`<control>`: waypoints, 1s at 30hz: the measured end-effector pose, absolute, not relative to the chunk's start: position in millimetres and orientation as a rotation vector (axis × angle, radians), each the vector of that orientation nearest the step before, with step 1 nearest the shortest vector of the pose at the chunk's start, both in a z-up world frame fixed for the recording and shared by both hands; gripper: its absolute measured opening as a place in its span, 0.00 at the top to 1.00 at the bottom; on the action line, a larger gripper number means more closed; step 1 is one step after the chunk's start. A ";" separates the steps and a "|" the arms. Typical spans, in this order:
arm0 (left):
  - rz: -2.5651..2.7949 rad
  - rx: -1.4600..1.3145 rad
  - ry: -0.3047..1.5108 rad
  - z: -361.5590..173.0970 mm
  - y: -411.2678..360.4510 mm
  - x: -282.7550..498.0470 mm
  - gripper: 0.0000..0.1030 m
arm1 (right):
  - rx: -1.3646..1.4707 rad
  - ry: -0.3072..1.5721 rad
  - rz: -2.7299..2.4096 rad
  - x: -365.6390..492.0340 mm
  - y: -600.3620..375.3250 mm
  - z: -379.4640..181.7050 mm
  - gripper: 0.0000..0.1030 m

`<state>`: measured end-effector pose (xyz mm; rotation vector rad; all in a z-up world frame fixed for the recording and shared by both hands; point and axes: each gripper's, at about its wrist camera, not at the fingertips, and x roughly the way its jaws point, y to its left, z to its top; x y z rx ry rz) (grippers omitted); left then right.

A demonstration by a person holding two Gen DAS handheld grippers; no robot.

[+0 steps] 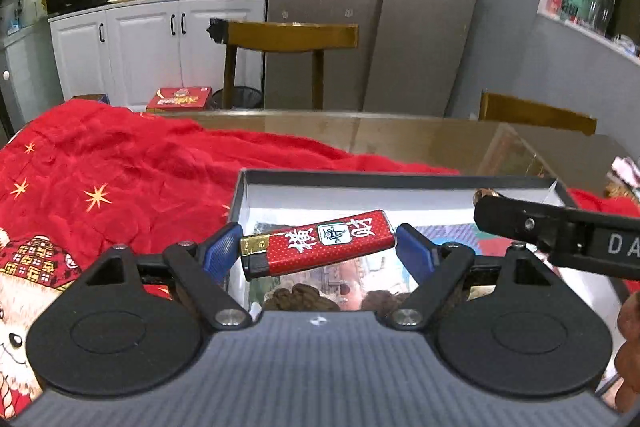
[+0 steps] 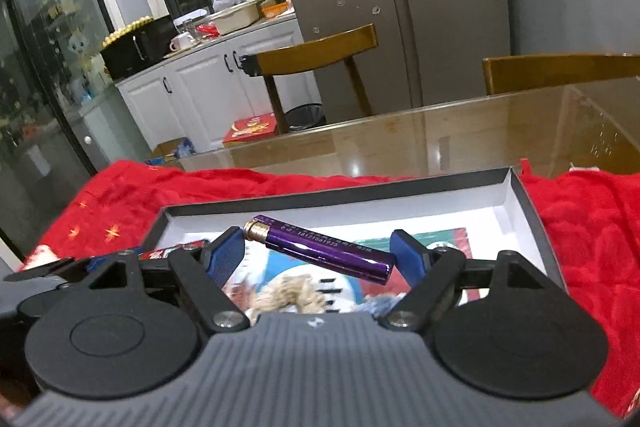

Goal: Organize objects
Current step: 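Carry the red lighter over the box with the left tool while the right tool carries the purple lighter, then lower the red lighter into the box and open the left tool while the right tool releases the purple lighter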

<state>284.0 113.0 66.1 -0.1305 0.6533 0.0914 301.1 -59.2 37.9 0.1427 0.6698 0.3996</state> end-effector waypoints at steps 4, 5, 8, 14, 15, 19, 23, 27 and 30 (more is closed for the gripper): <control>0.090 -0.106 0.669 61.6 110.5 287.0 0.16 | 0.140 0.690 0.406 310.9 -58.6 28.8 0.22; 0.091 -0.093 0.671 61.2 108.9 287.8 0.16 | 0.141 0.698 0.403 312.6 -58.6 27.0 0.22; 0.098 -0.060 0.676 59.4 103.3 288.9 0.16 | 0.142 0.697 0.406 311.9 -59.2 27.5 0.22; 0.110 -0.049 0.680 59.4 101.8 289.8 0.16 | 0.137 0.716 0.376 311.4 -56.3 25.4 0.22; 0.109 -0.059 0.683 59.3 103.2 290.1 0.16 | 0.139 0.717 0.376 312.4 -56.7 24.7 0.22; 0.093 -0.099 0.712 58.2 109.2 292.6 0.16 | 0.136 0.719 0.367 314.5 -56.7 22.8 0.22; 0.086 -0.100 0.704 57.4 109.3 291.9 0.16 | 0.135 0.713 0.377 313.7 -56.7 23.3 0.20; 0.083 -0.097 0.718 55.6 108.6 293.5 0.16 | 0.142 0.700 0.392 313.4 -57.8 24.6 0.18; 0.081 -0.109 0.730 54.9 109.6 294.6 0.16 | 0.155 0.699 0.408 313.5 -59.7 25.4 0.16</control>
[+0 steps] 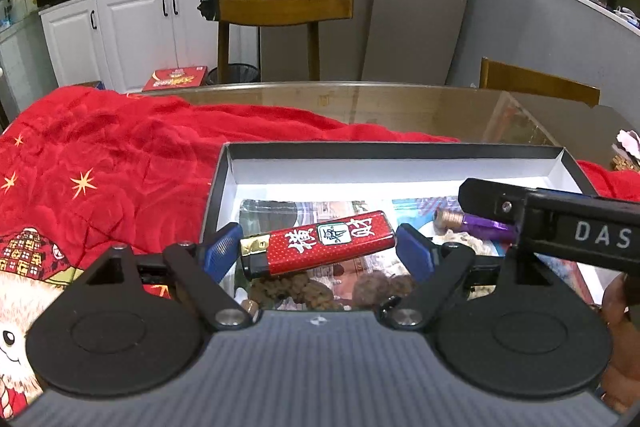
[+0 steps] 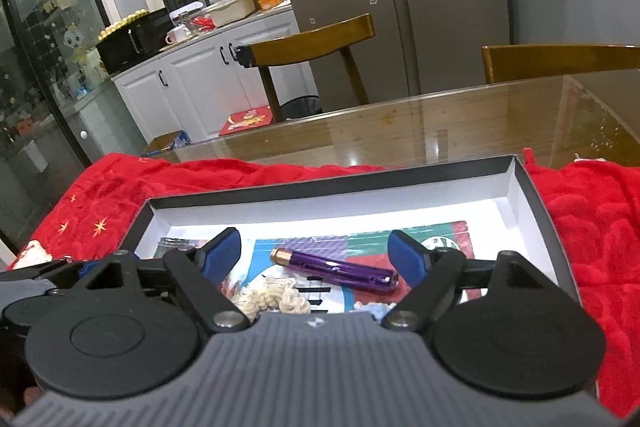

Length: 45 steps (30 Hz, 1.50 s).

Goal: Organize objects
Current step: 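Lower the red lighter into the box and open the left tool while the right tool releases the purple lighter, then withdraw both open tools from the box toward the blue binder clips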

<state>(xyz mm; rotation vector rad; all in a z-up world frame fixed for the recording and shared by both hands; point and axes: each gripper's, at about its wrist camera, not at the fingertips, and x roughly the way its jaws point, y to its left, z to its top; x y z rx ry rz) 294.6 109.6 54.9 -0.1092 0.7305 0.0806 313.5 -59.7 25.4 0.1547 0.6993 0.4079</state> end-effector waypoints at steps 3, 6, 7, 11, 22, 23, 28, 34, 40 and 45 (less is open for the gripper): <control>0.068 -0.133 0.733 55.9 113.2 294.3 0.16 | 0.158 0.689 0.415 312.8 -60.8 27.8 0.15; 0.054 -0.179 0.736 57.8 118.3 293.9 0.16 | 0.168 0.683 0.424 311.1 -62.6 31.2 0.15; 0.054 -0.194 0.746 58.1 120.0 294.4 0.16 | 0.174 0.681 0.428 310.4 -63.5 32.9 0.15; 0.051 -0.252 0.746 62.5 126.7 293.1 0.16 | 0.194 0.654 0.443 304.4 -69.7 43.7 0.14; 0.098 -0.221 0.669 101.8 125.2 254.8 0.16 | 0.289 0.531 0.469 255.1 -113.1 102.0 0.13; 0.091 -0.207 0.656 107.3 121.3 247.3 0.16 | 0.290 0.518 0.472 248.3 -117.9 107.3 0.13; 0.035 -0.106 0.537 137.8 92.2 193.2 0.16 | 0.300 0.469 0.489 212.9 -139.2 126.4 0.13; -0.008 -0.064 0.477 153.3 62.5 127.7 0.16 | 0.329 0.447 0.488 177.7 -151.9 126.8 0.13; -0.073 0.028 0.502 115.3 35.0 81.2 0.16 | 0.293 0.472 0.479 150.2 -149.3 100.4 0.13; -0.110 0.016 0.571 76.5 26.9 78.6 0.16 | 0.281 0.498 0.478 141.9 -147.3 73.3 0.13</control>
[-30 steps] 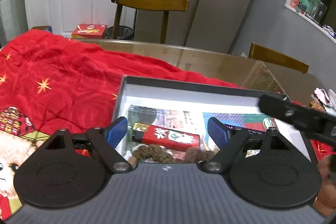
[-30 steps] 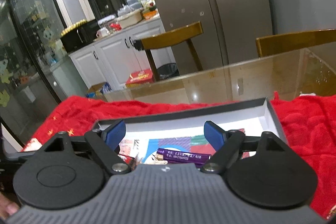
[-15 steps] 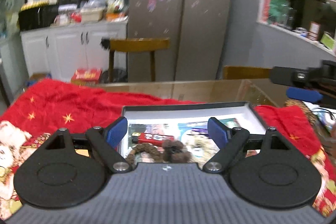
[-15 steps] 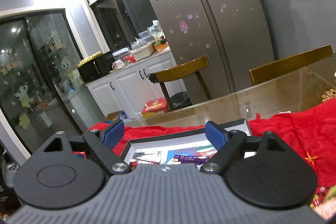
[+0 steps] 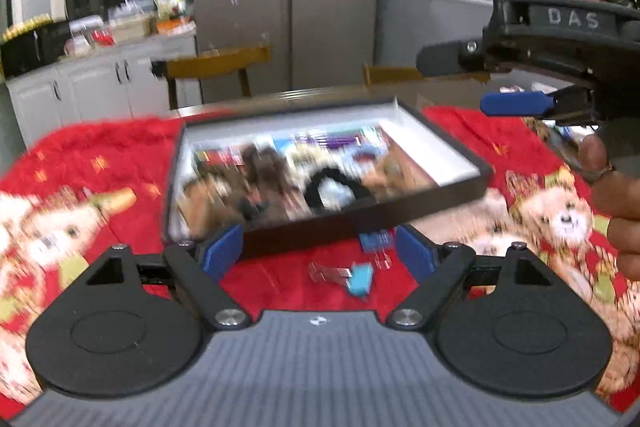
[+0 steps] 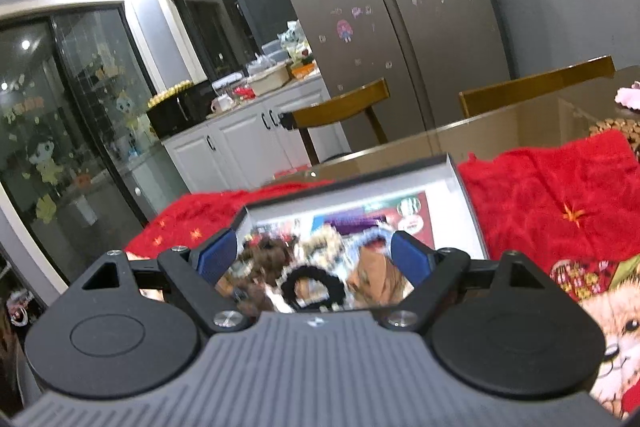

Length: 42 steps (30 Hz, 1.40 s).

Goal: Organize objects
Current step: 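Withdraw both open tools from the box toward the blue binder clips, then grasp a blue binder clip with the left tool while the right tool grasps another blue binder clip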

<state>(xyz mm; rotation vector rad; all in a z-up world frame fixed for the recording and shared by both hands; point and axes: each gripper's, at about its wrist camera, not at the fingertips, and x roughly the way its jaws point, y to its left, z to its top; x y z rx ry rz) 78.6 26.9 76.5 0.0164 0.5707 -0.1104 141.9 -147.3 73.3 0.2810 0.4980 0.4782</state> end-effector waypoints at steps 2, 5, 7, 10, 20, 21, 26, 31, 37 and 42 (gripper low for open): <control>-0.126 0.005 0.600 63.8 26.3 82.6 0.16 | 0.262 0.513 0.483 143.2 -143.9 62.2 0.13; -0.142 0.008 0.620 49.2 24.4 92.5 0.16 | 0.238 0.562 0.500 146.4 -141.1 49.1 0.13; -0.151 0.026 0.631 40.8 21.5 96.3 0.16 | 0.228 0.576 0.500 146.3 -141.1 42.8 0.13; -0.148 0.039 0.661 33.6 20.7 107.4 0.16 | 0.219 0.604 0.499 150.4 -141.3 33.9 0.14; -0.186 0.051 0.690 17.6 18.3 128.8 0.16 | 0.254 0.740 0.554 162.9 -131.9 2.0 0.25; -0.188 0.054 0.688 16.9 17.7 130.9 0.16 | 0.254 0.747 0.557 163.0 -130.6 0.0 0.25; -0.203 0.071 0.683 12.7 16.6 136.0 0.18 | 0.240 0.745 0.558 161.8 -126.3 -6.9 0.29; -0.181 0.080 0.658 11.2 20.6 136.4 0.41 | 0.200 0.713 0.567 156.4 -119.5 -10.2 0.31; -0.179 0.079 0.644 11.4 25.2 126.4 0.47 | 0.155 0.678 0.592 150.3 -109.0 -12.1 0.33; -0.111 0.100 0.625 11.9 25.0 114.5 0.47 | 0.099 0.656 0.579 146.3 -100.7 -13.6 0.34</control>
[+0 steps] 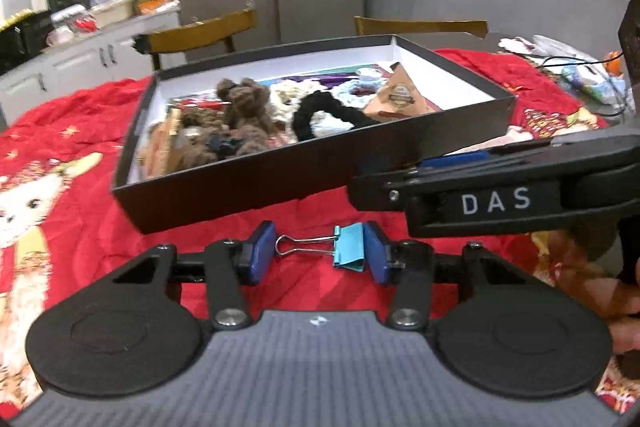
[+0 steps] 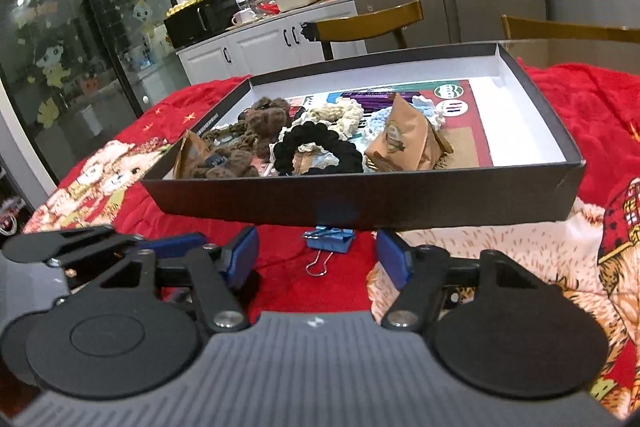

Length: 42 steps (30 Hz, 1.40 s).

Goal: Organize objects
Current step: 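Grasp a blue binder clip with the left tool while the right tool grasps another blue binder clip, then carry the binder clip over the box with the left tool while the right tool carries its clip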

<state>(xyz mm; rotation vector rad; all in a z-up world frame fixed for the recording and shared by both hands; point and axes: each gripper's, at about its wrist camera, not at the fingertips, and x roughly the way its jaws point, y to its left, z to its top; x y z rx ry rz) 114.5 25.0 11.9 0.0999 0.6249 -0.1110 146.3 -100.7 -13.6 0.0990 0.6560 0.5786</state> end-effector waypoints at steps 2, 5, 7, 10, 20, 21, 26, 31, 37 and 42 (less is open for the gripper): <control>-0.065 0.102 0.609 12.6 26.6 110.6 0.47 | 0.066 0.648 0.572 144.7 -95.9 -14.4 0.34; -0.023 0.065 0.626 11.8 32.2 116.0 0.47 | 0.056 0.646 0.559 145.3 -94.0 -14.8 0.37; -0.003 0.042 0.630 11.6 36.5 117.9 0.47 | 0.059 0.646 0.545 146.2 -94.5 -15.6 0.40; 0.018 0.055 0.629 11.6 35.4 118.1 0.47 | 0.039 0.641 0.509 145.3 -93.0 -15.2 0.50; 0.047 0.046 0.629 11.0 35.8 118.2 0.47 | 0.042 0.639 0.461 146.7 -98.0 -15.5 0.71; 0.048 0.047 0.628 11.1 36.1 118.0 0.47 | 0.052 0.639 0.465 147.4 -99.4 -15.5 0.71; 0.049 0.051 0.628 11.2 35.7 119.0 0.47 | 0.105 0.639 0.479 148.8 -107.2 -15.6 0.72; 0.051 0.050 0.626 11.4 35.9 118.8 0.47 | 0.100 0.607 0.489 142.2 -104.4 -12.3 0.72; 0.055 0.013 0.602 14.4 39.8 115.2 0.47 | 0.088 0.536 0.522 131.5 -103.9 -4.4 0.72; 0.043 0.007 0.564 20.4 39.8 110.2 0.47 | 0.153 0.472 0.570 126.9 -113.8 12.1 0.72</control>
